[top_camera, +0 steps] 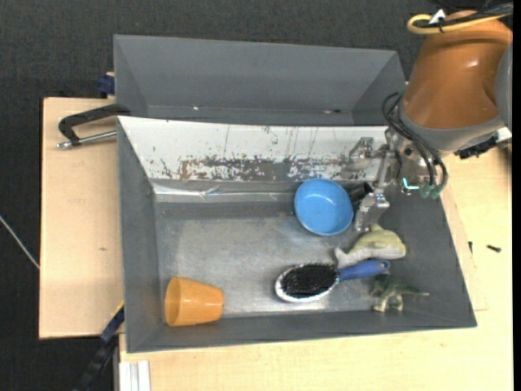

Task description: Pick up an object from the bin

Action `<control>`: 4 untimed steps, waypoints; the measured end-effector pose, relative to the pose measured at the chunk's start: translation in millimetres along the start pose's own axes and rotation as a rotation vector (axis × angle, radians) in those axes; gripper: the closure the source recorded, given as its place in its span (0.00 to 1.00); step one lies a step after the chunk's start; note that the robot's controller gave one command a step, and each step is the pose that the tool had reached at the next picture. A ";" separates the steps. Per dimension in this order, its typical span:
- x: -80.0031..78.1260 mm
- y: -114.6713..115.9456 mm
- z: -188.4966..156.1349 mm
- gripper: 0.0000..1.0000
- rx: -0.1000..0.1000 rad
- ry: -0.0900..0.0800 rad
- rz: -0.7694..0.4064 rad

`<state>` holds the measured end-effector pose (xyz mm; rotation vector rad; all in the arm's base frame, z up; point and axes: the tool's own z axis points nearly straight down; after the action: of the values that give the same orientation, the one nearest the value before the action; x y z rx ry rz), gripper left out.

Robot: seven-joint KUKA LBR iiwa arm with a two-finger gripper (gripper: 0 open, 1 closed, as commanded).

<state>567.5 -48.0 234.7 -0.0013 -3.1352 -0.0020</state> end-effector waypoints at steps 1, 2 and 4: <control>-20.0 3.4 138.8 0.00 0.000 0.000 -0.061; -17.4 3.1 136.1 1.00 0.000 0.013 -0.062; -17.4 3.3 136.0 1.00 0.000 0.013 -0.063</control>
Offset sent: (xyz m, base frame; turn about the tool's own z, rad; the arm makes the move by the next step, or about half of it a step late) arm 0.0201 0.0022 -0.1349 -0.0609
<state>584.0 -44.6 98.5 0.0965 -3.1211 -0.0030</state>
